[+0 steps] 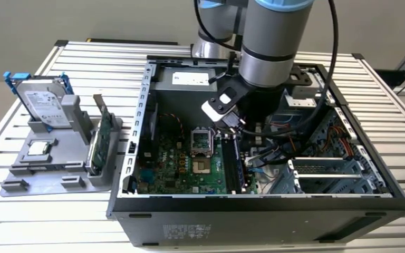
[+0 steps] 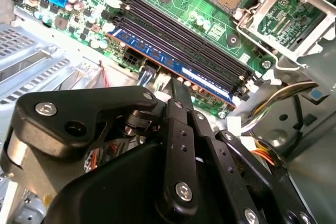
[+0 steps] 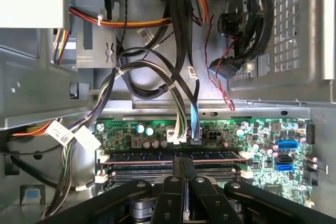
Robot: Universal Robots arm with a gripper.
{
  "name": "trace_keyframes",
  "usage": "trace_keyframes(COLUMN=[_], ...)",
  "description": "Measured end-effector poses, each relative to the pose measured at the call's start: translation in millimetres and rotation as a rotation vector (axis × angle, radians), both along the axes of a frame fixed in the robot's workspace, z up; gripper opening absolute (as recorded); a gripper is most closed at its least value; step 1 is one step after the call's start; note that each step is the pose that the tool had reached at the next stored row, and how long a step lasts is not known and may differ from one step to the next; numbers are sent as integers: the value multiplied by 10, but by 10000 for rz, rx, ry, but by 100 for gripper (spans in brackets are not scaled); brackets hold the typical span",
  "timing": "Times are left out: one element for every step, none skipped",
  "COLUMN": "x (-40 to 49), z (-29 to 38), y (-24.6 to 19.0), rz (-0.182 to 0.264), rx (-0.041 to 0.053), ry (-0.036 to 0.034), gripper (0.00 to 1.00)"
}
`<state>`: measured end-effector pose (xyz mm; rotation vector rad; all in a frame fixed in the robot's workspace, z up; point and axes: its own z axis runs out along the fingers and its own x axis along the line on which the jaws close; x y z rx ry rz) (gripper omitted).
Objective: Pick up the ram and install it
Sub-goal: 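Press down the ram until it locks into place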
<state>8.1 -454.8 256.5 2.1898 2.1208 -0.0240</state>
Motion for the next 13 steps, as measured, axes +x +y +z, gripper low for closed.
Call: trace_keyframes(x=[0,0,0,0,0,0,0,0,0,0,1,0,0], z=[15,29,40,54,71,86,101,114,126,137,147,153,157], y=[0,0,0,0,0,0,0,0,0,0,0,0,0], rz=[0,0,0,0,0,0,1,1,1,1,2,1,1], rx=[0,1,2,1,2,2,1,1,2,1,1,1,4], ry=[2,4,6,8,10,14,22,34,48,68,97,138,194], gripper=[0,0,0,0,0,0,0,0,0,0,0,0,0])
